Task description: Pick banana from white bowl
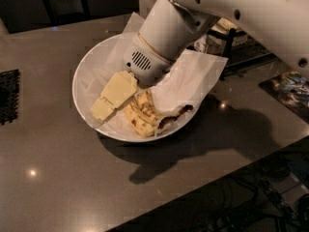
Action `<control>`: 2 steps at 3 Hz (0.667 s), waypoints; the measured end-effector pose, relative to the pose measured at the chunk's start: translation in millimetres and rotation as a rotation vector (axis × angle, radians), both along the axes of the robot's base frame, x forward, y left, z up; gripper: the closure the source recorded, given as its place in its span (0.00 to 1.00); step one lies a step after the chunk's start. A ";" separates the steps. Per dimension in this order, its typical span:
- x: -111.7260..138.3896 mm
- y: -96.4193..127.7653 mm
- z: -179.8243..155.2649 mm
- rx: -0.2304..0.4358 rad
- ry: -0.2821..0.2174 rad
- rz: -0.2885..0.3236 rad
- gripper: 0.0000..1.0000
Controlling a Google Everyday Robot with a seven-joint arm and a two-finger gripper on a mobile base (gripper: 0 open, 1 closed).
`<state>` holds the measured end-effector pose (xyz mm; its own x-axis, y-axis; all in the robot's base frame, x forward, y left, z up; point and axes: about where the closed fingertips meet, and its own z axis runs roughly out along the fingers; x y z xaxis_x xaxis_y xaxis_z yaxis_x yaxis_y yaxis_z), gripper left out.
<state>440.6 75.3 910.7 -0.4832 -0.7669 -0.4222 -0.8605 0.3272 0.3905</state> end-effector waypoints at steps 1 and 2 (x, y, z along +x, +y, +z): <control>9.3 1.5 -6.3 0.037 -0.022 -0.006 0.00; 21.3 5.3 -13.2 0.058 -0.061 -0.003 0.00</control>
Offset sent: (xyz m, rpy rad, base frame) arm 0.0381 0.0063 -0.0210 0.0847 -0.1088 -0.0070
